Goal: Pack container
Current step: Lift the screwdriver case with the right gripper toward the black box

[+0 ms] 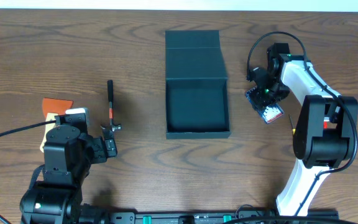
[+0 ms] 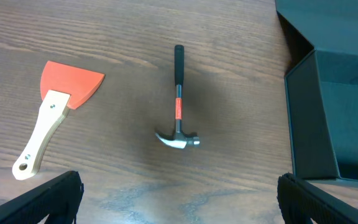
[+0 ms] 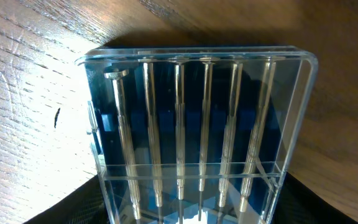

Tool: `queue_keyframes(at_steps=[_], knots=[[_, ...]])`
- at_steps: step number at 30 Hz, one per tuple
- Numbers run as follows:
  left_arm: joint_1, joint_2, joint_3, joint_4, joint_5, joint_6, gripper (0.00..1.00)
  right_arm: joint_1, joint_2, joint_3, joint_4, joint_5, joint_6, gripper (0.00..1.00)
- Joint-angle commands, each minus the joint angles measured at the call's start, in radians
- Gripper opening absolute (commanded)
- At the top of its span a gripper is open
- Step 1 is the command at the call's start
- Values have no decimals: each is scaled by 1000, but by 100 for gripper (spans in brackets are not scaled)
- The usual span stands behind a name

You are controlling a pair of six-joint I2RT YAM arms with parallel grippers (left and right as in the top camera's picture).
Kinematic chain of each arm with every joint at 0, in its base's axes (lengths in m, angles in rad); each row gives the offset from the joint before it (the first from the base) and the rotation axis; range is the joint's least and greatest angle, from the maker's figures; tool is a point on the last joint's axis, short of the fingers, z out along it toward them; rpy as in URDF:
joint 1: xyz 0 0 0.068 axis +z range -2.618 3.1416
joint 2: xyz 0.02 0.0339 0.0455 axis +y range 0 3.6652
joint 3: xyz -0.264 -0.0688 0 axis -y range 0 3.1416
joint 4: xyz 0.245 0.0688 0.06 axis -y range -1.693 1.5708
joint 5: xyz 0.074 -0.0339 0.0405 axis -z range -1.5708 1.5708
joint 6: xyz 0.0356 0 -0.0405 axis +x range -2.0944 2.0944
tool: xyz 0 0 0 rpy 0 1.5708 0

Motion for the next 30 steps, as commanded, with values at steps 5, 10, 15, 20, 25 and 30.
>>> queue_keyframes(at_steps=[5,10,15,20,25,30], knots=[[6,-1,20,1,-12,-12,99,-3,36,-37,-3,-48,60,17],[6,-1,20,1,-12,-11,99,-3,14,-26,-5,-48,112,1],[6,-1,20,1,-12,-11,99,-2,-58,28,-15,-55,172,1],[6,-1,20,0,-12,-11,99,2,-183,87,-39,-146,202,1],[6,-1,20,-13,-12,-11,98,50,-346,114,-64,-145,219,1],[6,-1,20,-27,-12,-11,99,174,-472,114,-105,-145,163,1]])
